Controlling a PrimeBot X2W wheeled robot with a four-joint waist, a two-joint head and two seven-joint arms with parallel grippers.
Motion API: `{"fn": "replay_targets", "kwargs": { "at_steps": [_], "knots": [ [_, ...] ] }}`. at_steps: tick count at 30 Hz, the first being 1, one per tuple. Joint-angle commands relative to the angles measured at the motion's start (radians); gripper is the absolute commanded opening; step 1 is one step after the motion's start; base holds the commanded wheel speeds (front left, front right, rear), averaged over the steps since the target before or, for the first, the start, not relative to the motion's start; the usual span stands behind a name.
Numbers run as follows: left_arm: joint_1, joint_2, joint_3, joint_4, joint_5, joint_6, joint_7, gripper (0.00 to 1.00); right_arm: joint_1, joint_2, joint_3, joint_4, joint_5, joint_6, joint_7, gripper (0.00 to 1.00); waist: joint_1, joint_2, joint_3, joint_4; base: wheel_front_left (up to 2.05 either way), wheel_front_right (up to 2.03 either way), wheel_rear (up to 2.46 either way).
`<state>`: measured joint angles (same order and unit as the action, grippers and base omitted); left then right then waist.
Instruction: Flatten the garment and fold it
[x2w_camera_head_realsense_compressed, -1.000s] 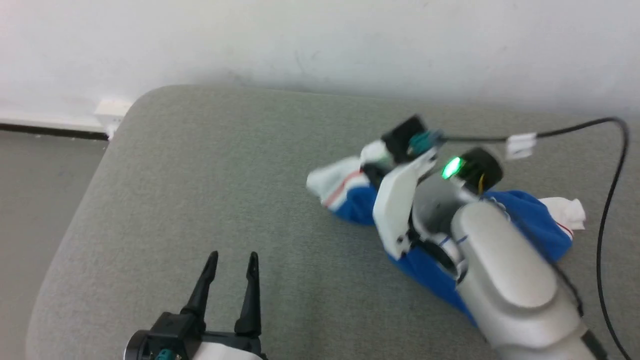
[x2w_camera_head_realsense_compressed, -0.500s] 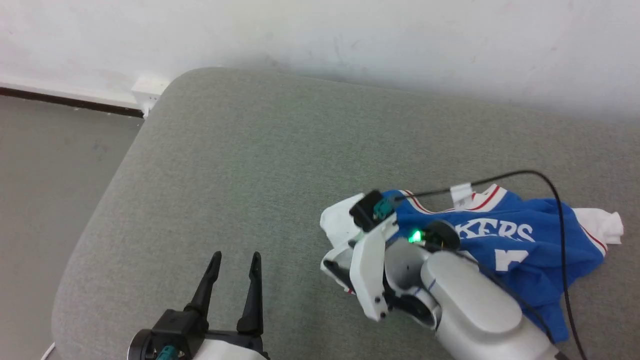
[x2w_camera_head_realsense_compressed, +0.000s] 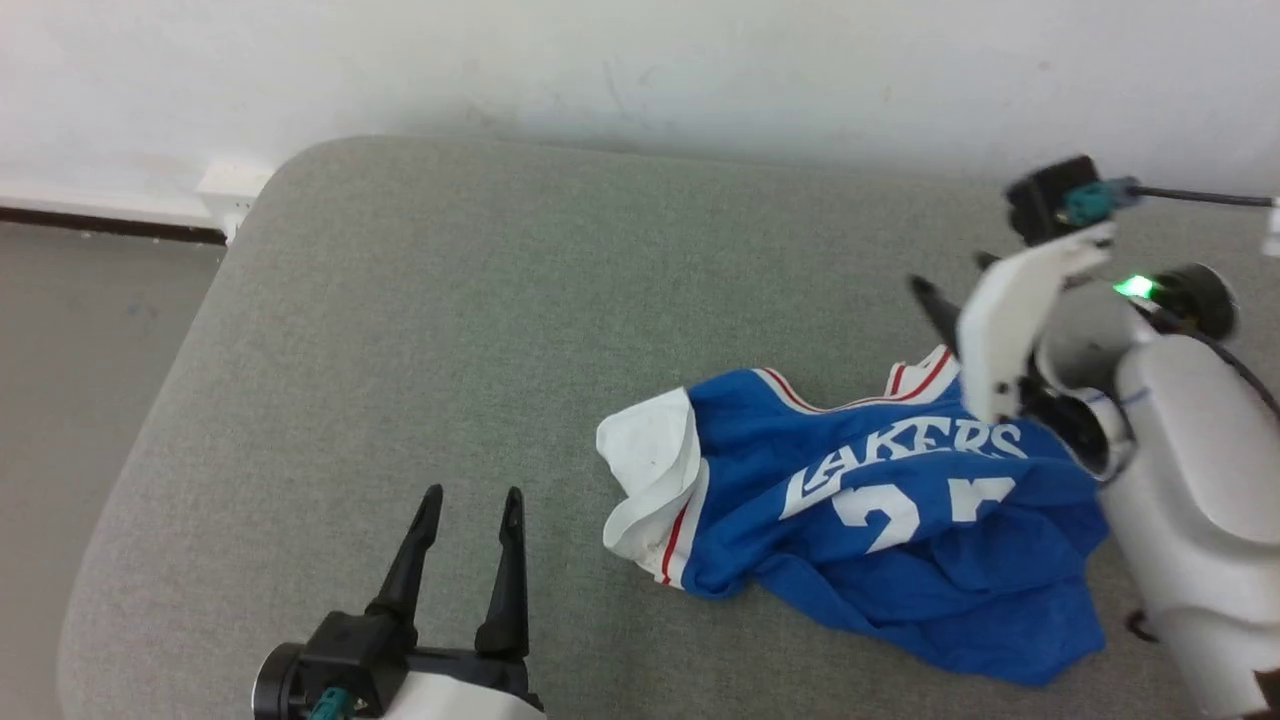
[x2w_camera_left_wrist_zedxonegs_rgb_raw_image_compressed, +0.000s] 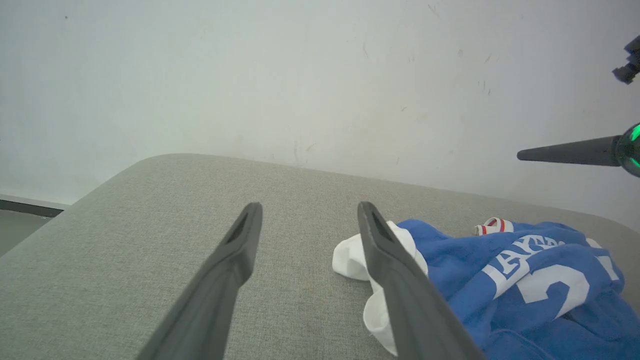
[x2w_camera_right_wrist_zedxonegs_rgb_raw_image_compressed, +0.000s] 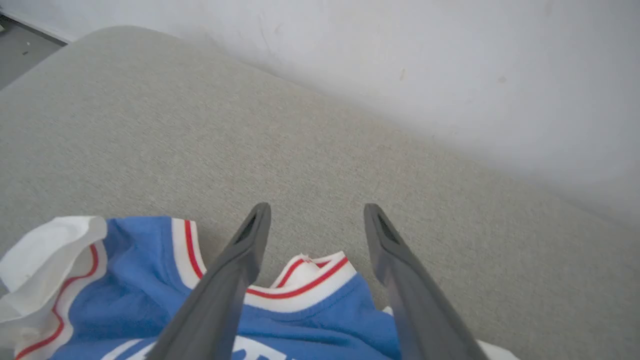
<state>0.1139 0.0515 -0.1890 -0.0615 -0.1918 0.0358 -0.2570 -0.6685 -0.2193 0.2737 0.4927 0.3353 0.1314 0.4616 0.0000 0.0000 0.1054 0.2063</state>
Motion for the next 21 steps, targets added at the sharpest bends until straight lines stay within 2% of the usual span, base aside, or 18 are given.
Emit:
{"fn": "replay_targets", "kwargs": {
  "at_steps": [1,5,8,13,14,15,17,21],
  "knots": [
    [-0.021,-0.001,-0.004,-0.005,0.008,-0.008,-0.005,1.0,0.035,-0.013,-0.023,0.003,-0.026,-0.001,0.028,1.0,0.0,0.0,0.032,0.019,0.0,0.0,0.0],
    [-0.047,-0.001,-0.022,0.002,0.005,-0.016,-0.005,1.0,0.086,-0.055,-0.073,0.012,-0.079,-0.001,0.099,1.0,0.0,0.0,0.075,0.055,0.0,0.0,0.0],
    [-0.065,-0.001,-0.03,0.008,0.001,-0.017,-0.005,1.0,0.12,-0.069,-0.079,0.018,-0.105,-0.001,0.16,1.0,0.0,0.0,0.101,0.081,0.0,0.0,0.0],
    [-0.081,-0.001,-0.036,0.014,0.001,-0.024,-0.005,1.0,0.157,-0.082,-0.07,0.03,-0.131,-0.001,0.192,1.0,0.0,0.0,0.127,0.109,0.0,0.0,0.0],
    [-0.083,-0.001,-0.035,0.015,0.0,-0.024,-0.005,1.0,0.163,-0.077,-0.077,0.037,-0.132,-0.001,0.197,0.93,0.0,0.0,0.127,0.111,0.0,0.0,0.0],
    [-0.084,-0.001,-0.034,0.015,0.0,-0.023,-0.005,1.0,0.168,-0.075,-0.078,0.041,-0.138,-0.001,0.199,0.45,0.0,0.0,0.128,0.113,0.0,0.0,0.0],
    [-0.084,-0.001,-0.034,0.017,-0.002,-0.021,-0.005,1.0,0.175,-0.076,-0.081,0.042,-0.15,-0.001,0.194,0.0,0.0,0.0,0.123,0.113,0.0,0.0,0.0],
    [-0.08,-0.001,-0.035,0.02,-0.007,-0.015,-0.005,1.0,0.151,-0.09,-0.101,0.003,-0.167,-0.001,0.155,0.0,0.0,0.0,0.106,0.1,0.0,0.0,0.0]
  ]
}}
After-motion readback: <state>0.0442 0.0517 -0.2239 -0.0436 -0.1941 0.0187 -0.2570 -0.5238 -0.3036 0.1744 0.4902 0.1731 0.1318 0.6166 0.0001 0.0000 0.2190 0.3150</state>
